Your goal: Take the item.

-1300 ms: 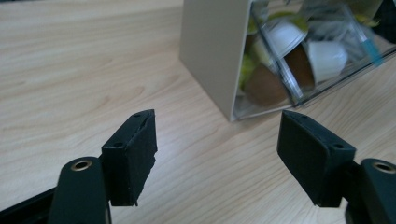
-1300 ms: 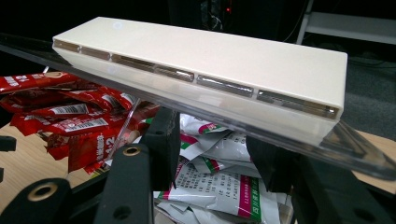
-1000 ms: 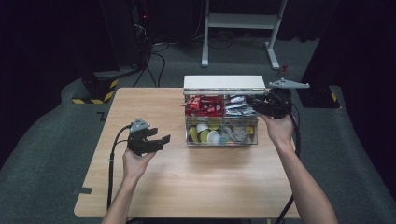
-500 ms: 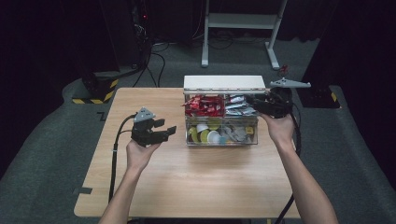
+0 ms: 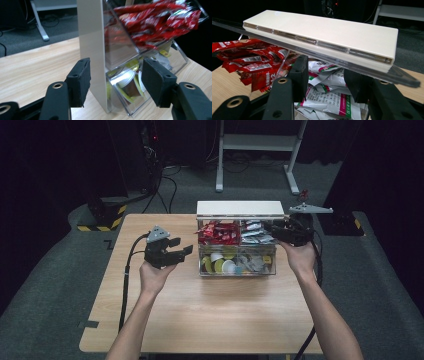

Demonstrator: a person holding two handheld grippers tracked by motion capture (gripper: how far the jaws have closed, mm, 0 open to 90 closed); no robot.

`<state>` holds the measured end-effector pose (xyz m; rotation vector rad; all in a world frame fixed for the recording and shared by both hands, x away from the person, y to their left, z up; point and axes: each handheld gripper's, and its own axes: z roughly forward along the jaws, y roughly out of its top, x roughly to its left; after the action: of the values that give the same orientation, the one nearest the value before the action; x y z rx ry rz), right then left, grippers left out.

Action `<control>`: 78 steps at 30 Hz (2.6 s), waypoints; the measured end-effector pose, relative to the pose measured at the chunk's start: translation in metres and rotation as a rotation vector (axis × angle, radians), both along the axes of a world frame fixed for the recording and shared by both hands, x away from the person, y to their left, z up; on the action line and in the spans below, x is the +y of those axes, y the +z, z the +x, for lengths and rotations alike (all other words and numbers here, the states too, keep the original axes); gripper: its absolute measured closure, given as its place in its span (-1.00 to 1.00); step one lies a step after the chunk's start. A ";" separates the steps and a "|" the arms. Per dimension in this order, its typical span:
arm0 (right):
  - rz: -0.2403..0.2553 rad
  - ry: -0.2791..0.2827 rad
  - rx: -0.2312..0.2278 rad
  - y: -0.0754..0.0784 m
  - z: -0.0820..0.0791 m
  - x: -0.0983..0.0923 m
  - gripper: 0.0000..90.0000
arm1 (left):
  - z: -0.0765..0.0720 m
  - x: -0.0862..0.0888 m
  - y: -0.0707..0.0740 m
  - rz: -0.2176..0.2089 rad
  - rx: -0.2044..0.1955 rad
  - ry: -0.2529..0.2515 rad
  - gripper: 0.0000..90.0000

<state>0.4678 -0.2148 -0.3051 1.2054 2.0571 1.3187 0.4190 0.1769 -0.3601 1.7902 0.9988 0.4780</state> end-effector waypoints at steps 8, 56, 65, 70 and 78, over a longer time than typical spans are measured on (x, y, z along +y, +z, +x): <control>-0.014 -0.004 0.009 0.003 0.000 0.001 0.22 | 0.003 0.000 0.012 0.005 -0.024 -0.006 -0.09; -0.025 -0.014 -0.004 0.007 -0.001 0.004 0.21 | 0.022 -0.056 0.033 0.231 -0.101 -0.004 0.88; -0.023 -0.009 -0.007 0.007 -0.001 0.003 0.21 | 0.015 -0.049 0.039 0.190 -0.105 -0.008 0.97; -0.019 -0.010 -0.009 0.006 -0.001 0.003 0.21 | 0.012 -0.044 0.043 0.164 -0.102 -0.001 0.99; -0.019 -0.013 -0.009 0.006 -0.001 0.003 0.21 | 0.006 -0.039 0.048 0.158 -0.115 0.015 0.99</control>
<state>0.4667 -0.2115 -0.2988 1.2000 2.0475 1.2937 0.4254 0.1383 -0.3120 1.8727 0.9165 0.6781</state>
